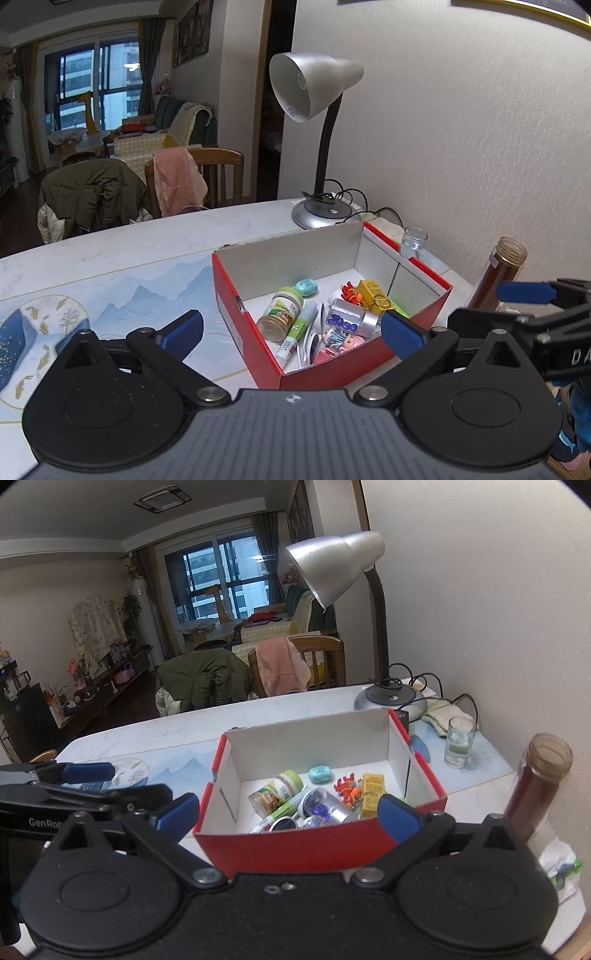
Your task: Organize rigid objects
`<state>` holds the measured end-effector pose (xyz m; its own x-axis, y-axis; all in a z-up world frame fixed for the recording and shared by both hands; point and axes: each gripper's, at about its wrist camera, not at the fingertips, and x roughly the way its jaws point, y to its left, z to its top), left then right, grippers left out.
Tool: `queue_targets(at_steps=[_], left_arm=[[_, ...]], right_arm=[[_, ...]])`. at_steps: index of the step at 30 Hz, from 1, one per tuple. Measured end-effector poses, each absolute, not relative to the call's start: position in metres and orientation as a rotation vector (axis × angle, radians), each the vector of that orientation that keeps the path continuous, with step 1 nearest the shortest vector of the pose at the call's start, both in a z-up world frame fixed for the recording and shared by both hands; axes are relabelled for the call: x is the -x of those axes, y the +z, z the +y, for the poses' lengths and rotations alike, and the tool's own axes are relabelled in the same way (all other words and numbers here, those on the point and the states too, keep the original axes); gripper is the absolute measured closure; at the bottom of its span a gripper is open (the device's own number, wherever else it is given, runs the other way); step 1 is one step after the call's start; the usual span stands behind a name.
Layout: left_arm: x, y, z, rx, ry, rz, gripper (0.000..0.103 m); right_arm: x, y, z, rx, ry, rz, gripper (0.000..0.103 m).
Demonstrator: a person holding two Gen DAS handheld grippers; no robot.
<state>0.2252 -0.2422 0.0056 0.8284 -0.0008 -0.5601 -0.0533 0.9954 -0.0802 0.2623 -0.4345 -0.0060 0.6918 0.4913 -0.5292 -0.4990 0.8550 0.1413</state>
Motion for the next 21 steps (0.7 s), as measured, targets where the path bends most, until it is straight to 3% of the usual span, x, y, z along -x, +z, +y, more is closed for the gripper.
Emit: queue_targets(at_steps=[21], left_arm=[[-0.219, 0.002, -0.251, 0.077, 0.031, 0.592, 0.0]], right_arm=[[-0.25, -0.012, -0.429, 0.006, 0.543, 0.589, 0.0]])
